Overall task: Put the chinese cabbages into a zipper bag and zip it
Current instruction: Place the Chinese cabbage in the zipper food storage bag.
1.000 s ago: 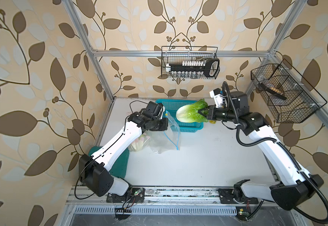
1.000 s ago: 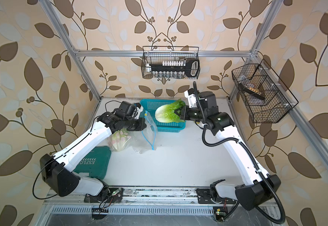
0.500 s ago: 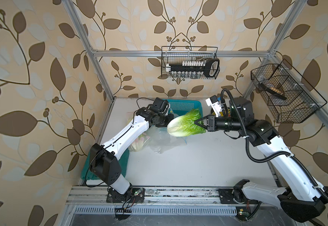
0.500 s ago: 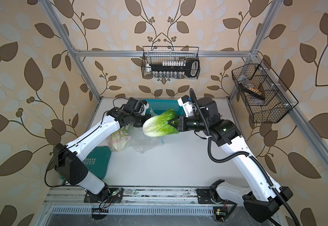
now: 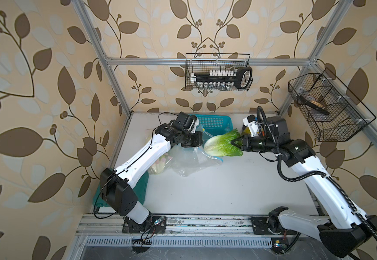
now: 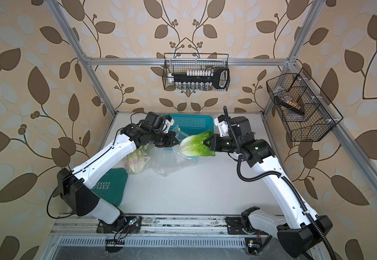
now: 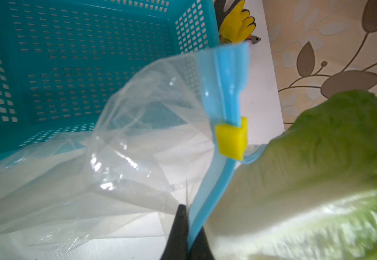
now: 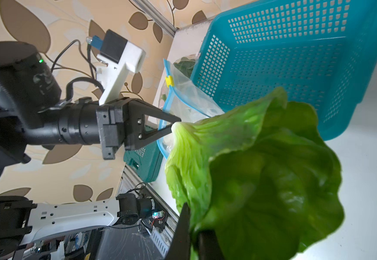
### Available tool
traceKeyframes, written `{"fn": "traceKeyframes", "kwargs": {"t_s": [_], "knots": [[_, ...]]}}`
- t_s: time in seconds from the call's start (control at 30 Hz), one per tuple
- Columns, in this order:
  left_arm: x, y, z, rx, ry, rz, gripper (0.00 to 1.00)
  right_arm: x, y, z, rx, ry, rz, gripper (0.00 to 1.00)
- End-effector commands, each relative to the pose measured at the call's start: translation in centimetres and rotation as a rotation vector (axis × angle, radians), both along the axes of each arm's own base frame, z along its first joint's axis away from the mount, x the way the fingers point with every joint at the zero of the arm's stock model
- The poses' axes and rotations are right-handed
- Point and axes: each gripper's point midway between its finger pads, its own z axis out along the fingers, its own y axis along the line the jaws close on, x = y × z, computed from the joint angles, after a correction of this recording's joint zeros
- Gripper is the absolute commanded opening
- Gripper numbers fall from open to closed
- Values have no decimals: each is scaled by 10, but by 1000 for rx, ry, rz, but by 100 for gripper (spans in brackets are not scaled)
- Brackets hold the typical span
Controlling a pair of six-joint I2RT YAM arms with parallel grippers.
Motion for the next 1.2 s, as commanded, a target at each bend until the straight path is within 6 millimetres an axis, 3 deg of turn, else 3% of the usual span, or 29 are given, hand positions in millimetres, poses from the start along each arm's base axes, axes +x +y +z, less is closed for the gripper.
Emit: {"fn": "traceKeyframes", "kwargs": {"t_s": [0.0,0.1,0.27,0.37,0.5,0.6,0.67,0.77,0.87,0.93,1.1,1.17], "knots": [[-18,-22,36,-62,-49,-68,0,8,-12,7,-17,-41,-97,0],[-25,-35,39,-78,-44,-94,0,11,0,8,-10,-59,-105,0],[-23,-43,55,-129,-64,-91,0,7,42,-19,-81,-28,-20,0],[-22,-47,59,-162,-59,-91,0,10,55,-27,-98,-26,-3,0],[-22,-49,62,-194,-57,-81,0,14,66,-25,-95,-40,21,0],[-20,-47,65,-214,-65,-64,0,11,79,-10,-106,-114,68,0],[-12,-39,65,-232,-56,-24,0,7,94,-16,-92,-97,154,0],[5,-22,70,-307,-35,52,0,-7,106,-28,-109,-62,277,16],[19,-10,75,-372,-23,105,0,-15,103,-23,-119,-92,324,41],[23,-7,77,-393,-17,116,0,-20,99,-15,-131,-120,341,51],[30,-2,78,-399,-19,133,0,-18,63,7,-142,-186,255,55],[32,1,76,-395,-20,141,0,-19,44,4,-156,-209,196,49]]}}
